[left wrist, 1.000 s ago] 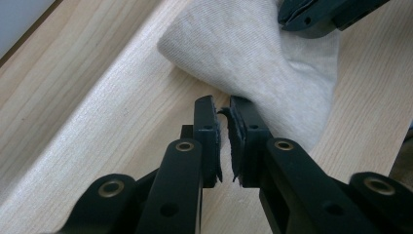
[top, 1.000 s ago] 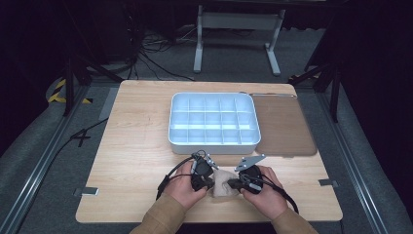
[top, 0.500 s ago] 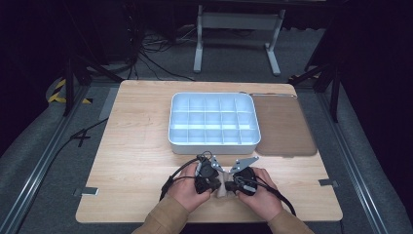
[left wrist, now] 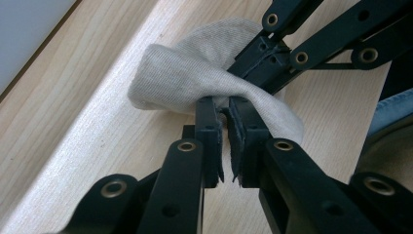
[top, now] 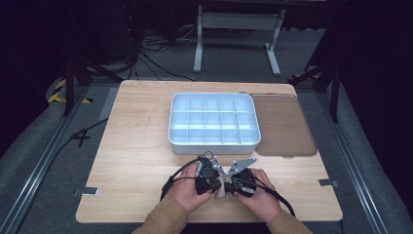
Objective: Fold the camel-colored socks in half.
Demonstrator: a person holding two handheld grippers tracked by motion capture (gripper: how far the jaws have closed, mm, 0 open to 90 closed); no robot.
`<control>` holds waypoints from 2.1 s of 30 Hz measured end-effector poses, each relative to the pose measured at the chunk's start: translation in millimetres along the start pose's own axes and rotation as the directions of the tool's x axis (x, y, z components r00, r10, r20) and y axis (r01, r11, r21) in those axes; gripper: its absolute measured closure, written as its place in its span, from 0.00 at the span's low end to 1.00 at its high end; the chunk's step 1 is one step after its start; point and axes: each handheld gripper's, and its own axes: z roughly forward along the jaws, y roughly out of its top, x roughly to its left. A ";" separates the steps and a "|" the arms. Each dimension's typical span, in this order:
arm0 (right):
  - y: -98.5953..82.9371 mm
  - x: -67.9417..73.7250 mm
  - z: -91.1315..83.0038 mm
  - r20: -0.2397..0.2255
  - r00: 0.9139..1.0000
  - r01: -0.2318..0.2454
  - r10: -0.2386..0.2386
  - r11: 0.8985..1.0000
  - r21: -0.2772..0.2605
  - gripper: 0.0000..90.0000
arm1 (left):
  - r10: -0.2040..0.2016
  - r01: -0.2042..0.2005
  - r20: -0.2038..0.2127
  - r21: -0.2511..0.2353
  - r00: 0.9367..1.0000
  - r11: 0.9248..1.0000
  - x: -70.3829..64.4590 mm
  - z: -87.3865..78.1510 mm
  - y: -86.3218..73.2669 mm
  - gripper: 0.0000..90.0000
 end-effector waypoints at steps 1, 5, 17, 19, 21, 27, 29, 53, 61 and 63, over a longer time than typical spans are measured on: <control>0.2 0.5 0.3 -0.001 1.000 -0.001 0.001 1.000 0.001 0.99 | -0.002 0.002 -0.003 0.007 1.000 1.000 -0.1 -1.0 -0.1 0.93; -0.1 -0.8 -3.0 -0.015 1.000 -0.004 0.004 1.000 -0.015 0.98 | -0.015 0.014 -0.001 -0.005 1.000 1.000 2.4 -4.3 -1.7 0.92; -16.1 -24.8 -40.9 0.082 0.985 -0.151 0.148 0.988 0.021 0.97 | -0.039 0.039 0.015 0.009 0.999 0.999 4.4 -3.6 -2.1 0.93; -20.7 -27.6 -35.9 0.086 0.981 -0.177 0.171 0.982 0.059 0.97 | -0.034 0.034 0.016 0.004 0.999 0.999 4.4 -3.1 -1.9 0.92; -22.3 -27.2 -29.7 0.077 0.981 -0.184 0.178 0.979 0.083 0.97 | -0.029 0.029 0.018 0.009 0.999 1.000 3.6 -4.1 -0.8 0.92; -20.2 -24.2 -23.1 0.065 0.985 -0.167 0.163 0.983 0.074 0.97 | -0.008 0.008 0.012 -0.013 1.000 1.000 0.3 -3.0 0.8 0.92; -19.5 -23.2 -21.3 0.055 0.986 -0.161 0.158 0.984 0.071 0.97 | 0.004 -0.004 0.015 -0.021 1.000 1.000 -2.0 -2.0 2.0 0.92; -17.7 -19.1 -19.1 0.035 0.989 -0.142 0.141 0.989 0.045 0.95 | 0.069 -0.068 0.037 -0.029 0.997 0.997 -5.9 15.5 5.0 0.81; -8.7 -15.9 -35.7 0.038 0.991 -0.123 0.125 0.991 -0.053 0.98 | 0.082 -0.081 0.018 -0.023 0.996 0.996 -8.1 15.1 5.6 0.77; -6.0 -13.8 -36.6 0.022 0.992 -0.123 0.125 0.989 -0.081 0.99 | 0.085 -0.084 0.023 -0.022 0.996 0.996 -8.7 15.3 5.8 0.75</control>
